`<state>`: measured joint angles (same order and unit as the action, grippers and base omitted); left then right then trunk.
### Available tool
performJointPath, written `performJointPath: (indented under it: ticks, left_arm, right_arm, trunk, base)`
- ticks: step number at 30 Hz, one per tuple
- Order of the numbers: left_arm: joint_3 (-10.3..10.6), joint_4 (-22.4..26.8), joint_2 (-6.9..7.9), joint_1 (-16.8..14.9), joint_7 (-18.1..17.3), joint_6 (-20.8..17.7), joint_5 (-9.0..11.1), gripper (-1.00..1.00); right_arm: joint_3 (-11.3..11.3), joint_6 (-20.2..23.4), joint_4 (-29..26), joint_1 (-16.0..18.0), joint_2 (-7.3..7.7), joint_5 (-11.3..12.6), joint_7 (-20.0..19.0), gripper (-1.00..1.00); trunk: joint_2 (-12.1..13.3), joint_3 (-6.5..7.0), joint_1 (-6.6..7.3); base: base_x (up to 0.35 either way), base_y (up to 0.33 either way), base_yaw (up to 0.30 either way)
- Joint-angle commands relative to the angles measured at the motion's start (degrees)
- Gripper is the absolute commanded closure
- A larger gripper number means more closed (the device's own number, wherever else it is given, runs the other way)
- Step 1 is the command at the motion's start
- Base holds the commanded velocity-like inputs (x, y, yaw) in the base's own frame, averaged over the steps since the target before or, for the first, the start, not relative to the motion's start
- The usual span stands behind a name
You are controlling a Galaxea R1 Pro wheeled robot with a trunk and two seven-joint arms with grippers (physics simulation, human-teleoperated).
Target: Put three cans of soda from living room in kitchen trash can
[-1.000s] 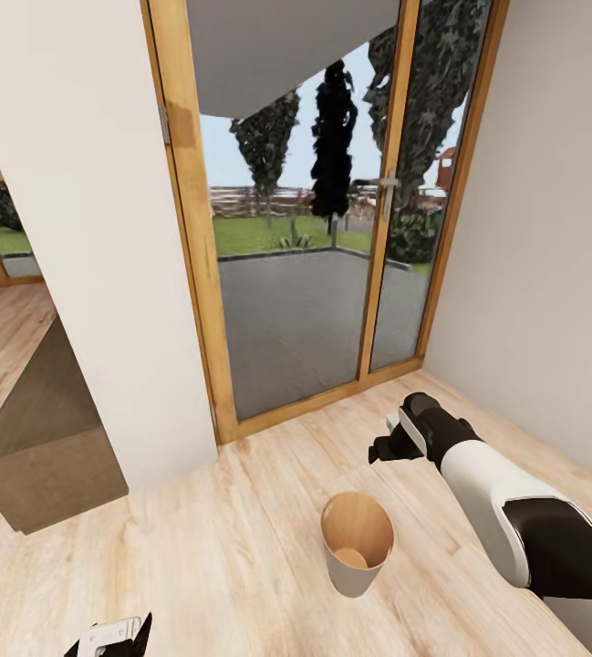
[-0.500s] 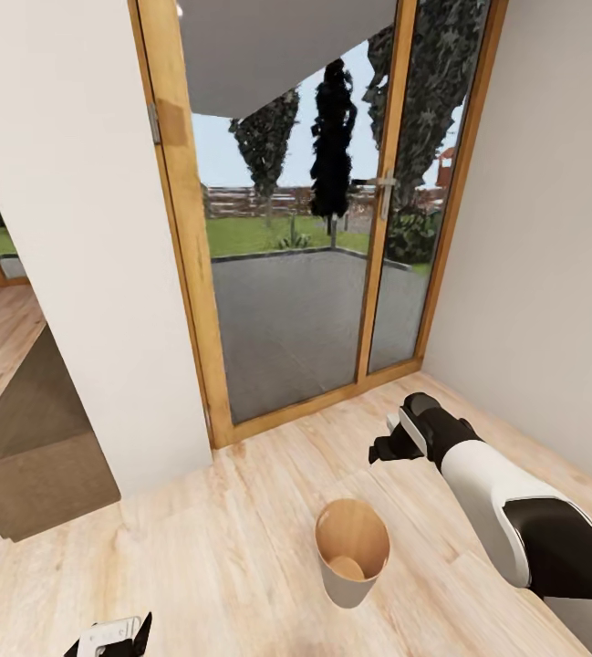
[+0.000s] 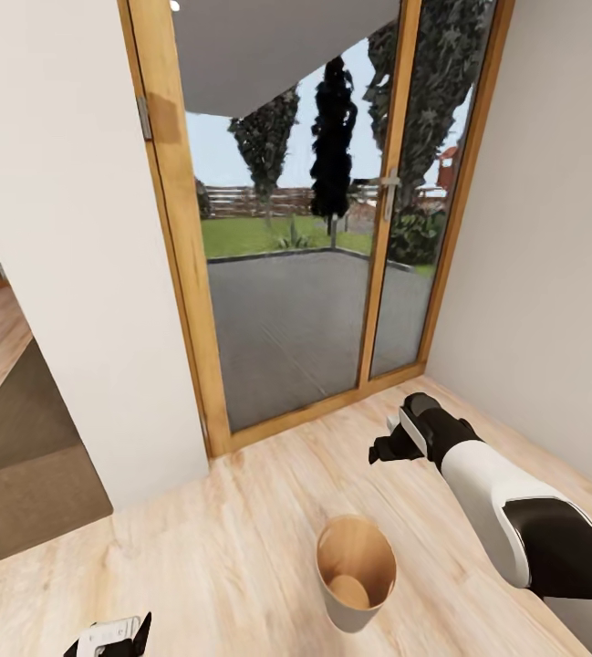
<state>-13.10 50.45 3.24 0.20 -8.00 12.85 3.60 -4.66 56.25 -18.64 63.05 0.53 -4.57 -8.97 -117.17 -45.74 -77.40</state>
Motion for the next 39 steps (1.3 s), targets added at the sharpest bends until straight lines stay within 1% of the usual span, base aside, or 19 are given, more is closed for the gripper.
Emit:
performJointPath:
  ticks: [1,10,26,30,31,35,39]
  left_arm:
    - [0.0,0.0,-0.03,0.01,0.0,0.01,0.0,-1.0]
    - [-0.1,0.0,-0.12,0.06,0.07,0.01,0.07,-1.0]
    - [-0.09,0.0,-0.16,0.0,0.02,-0.1,-0.07,-1.0]
    - [-0.03,-0.03,-0.16,-0.02,0.01,-0.11,-0.08,-1.0]
    - [-0.02,-0.05,-0.16,-0.02,0.01,-0.11,-0.08,-1.0]
    - [0.0,-0.08,-0.16,-0.02,0.01,-0.11,-0.15,-1.0]
    - [0.0,-0.08,-0.14,-0.02,0.01,-0.11,-0.16,-1.0]
  right_arm:
    - [-0.01,0.0,0.0,0.0,0.0,0.0,0.0,-1.0]
    - [-0.04,0.0,0.0,-0.01,0.0,0.0,0.0,-1.0]
    - [0.0,0.0,-0.07,-0.02,0.12,0.0,-0.05,-1.0]
    - [0.0,0.0,-0.08,-0.03,1.58,0.04,-0.12,-1.0]
    - [0.0,0.0,-0.08,-0.02,2.28,0.07,-0.27,-1.0]
    - [0.0,0.0,-0.08,0.02,2.93,0.08,-0.43,-1.0]
    - [0.0,0.0,-0.08,0.01,3.04,0.09,-0.45,-1.0]
  trunk:
    - [0.0,0.0,0.0]
    - [0.0,0.0,0.0]
    - [-6.42,-2.87,-3.51]
    - [-8.02,-3.59,-4.39]
    - [-8.42,-3.77,-4.61]
    - [-10.03,-4.49,-5.49]
    - [-11.63,-5.21,-6.37]
  base:
    - [0.189,0.02,0.0]
    - [0.066,0.007,0.0]
    - [0.004,0.0,0.0]
    - [0.0,0.0,0.0]
    - [0.0,0.0,0.0]
    - [0.0,0.0,0.0]
    - [0.0,0.0,0.0]
